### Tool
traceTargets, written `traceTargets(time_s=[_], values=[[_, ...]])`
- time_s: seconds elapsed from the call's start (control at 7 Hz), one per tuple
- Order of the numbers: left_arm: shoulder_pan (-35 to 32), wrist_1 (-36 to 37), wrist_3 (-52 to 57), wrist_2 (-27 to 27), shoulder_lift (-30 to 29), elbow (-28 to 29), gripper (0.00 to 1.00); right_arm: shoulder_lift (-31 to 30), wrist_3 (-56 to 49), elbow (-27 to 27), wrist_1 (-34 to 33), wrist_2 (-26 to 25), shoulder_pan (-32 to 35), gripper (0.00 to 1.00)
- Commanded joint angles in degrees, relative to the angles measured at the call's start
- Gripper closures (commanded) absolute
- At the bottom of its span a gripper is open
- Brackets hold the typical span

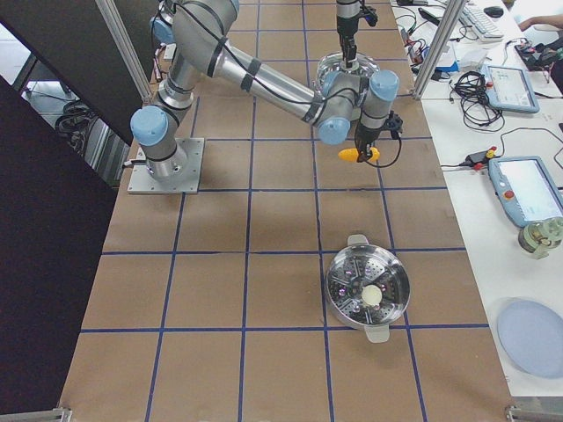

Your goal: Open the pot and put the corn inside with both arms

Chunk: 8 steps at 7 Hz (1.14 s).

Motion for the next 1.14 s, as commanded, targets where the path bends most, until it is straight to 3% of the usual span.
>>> traceTargets(time_s=[0.0,0.29,0.57,0.86,1.0], values=[[4.7,-5.4,6.4,0.2,5.2,-0.4,0.79,-6.0,6.1,-2.7,6.2,0.6,5.1,0.93],[18.1,-12.3,23.9,0.2,10.8,-3.2,0.8,-4.0,14.3,-7.4,6.6,0.9,16.8,0.93],[31.6,-11.3,38.8,0.0,13.7,-12.1,0.85,1.2,24.3,-8.1,-0.2,0.1,26.1,0.92],[37.4,-0.8,44.4,-3.0,13.9,-23.9,0.86,6.9,28.8,-8.2,-4.7,-1.0,30.9,0.92],[38.6,8.8,46.1,-3.2,13.9,-31.2,0.86,8.6,28.9,-7.9,-6.6,-0.9,30.9,0.92]])
